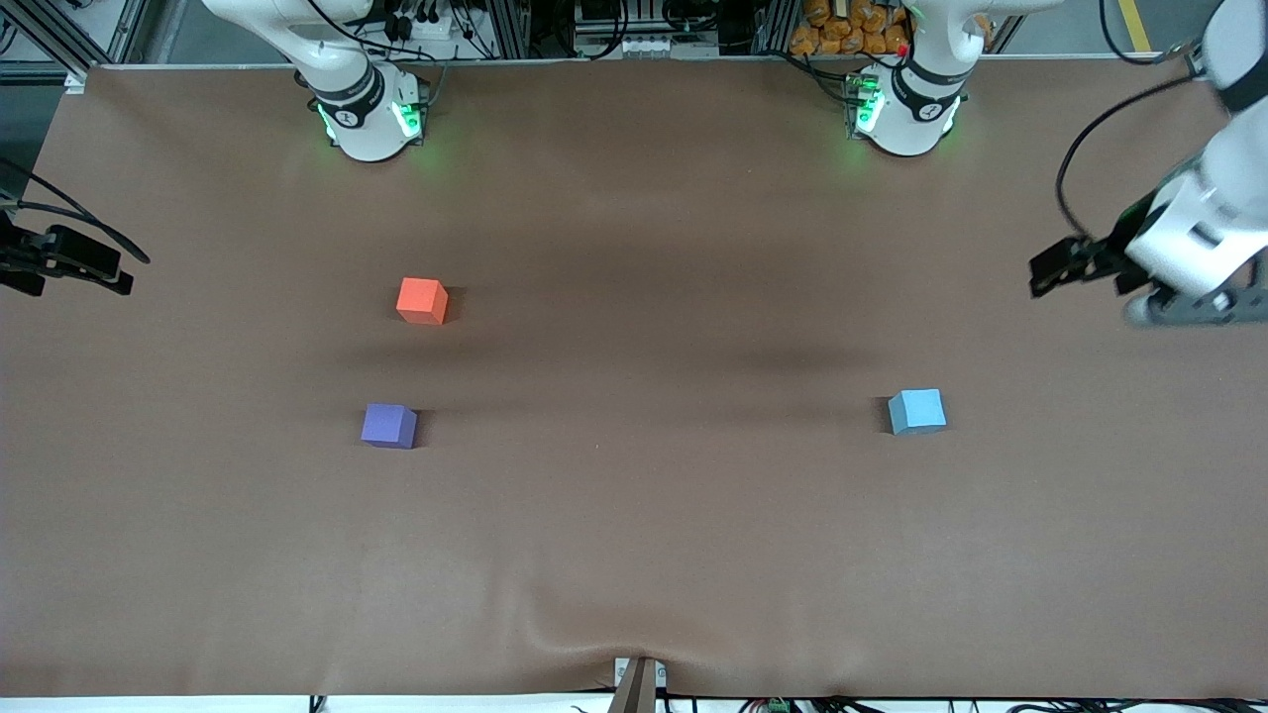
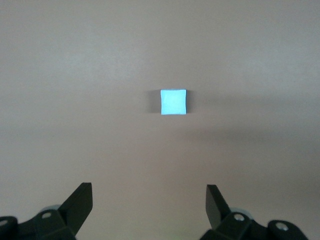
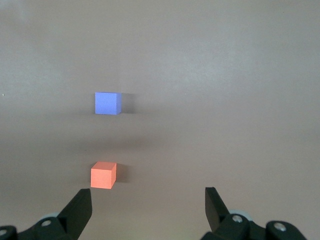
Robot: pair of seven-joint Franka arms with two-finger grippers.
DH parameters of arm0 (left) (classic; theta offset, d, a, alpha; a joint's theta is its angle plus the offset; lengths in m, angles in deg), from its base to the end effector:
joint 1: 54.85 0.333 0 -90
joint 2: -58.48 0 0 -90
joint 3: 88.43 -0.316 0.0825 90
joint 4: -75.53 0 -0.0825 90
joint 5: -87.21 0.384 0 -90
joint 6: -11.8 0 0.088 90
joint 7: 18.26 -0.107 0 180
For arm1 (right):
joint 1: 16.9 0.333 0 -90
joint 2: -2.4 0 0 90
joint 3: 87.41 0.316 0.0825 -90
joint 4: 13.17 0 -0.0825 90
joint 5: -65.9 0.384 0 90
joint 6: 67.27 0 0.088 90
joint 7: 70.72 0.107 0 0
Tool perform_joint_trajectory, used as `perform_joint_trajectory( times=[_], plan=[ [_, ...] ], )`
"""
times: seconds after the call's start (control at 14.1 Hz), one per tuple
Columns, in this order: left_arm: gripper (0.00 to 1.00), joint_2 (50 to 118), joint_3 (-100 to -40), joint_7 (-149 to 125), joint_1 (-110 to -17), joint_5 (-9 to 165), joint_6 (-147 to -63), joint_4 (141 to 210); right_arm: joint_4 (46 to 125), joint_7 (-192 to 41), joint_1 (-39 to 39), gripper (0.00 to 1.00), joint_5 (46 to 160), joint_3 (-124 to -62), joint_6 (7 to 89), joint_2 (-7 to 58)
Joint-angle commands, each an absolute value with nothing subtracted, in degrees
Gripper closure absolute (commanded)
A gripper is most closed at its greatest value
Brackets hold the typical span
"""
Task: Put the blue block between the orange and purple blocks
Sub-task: 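Reach the left gripper down to the light blue cube and grasp it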
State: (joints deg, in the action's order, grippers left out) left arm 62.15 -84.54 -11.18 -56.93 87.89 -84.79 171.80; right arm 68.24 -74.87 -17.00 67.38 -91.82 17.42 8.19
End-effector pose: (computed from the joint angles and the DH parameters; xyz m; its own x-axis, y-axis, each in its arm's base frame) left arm 0.5737 -0.0578 0.5462 0.9982 0.0181 -0.0569 0.0173 -0.9997 -0.0145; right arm 0.5753 -0.0399 0.6297 0.9991 -0.0038 -0.0421 -0.0047 -0.9998 -0.0211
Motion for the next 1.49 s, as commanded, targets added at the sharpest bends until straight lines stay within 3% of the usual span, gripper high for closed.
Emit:
perform_joint_trajectory(
  times=[0.0, 0.35, 1.42],
  plan=[
    [0.0, 64.2, -84.0, -10.4, -56.7, 87.0, -91.9, 177.5, 67.1, -75.2, -16.5, 0.0, 66.4, -91.6, 16.2, 8.0],
    [0.0, 66.3, -83.5, -10.0, -58.0, 87.0, -107.8, 188.9, 66.5, -75.3, -16.7, 0.0, 66.5, -91.6, 14.4, 7.9],
    [0.0, 83.2, -83.5, -9.9, -57.7, 87.1, -126.7, 190.9, 66.5, -75.1, -16.9, 0.0, 70.0, -91.6, 15.4, 9.9]
  ],
)
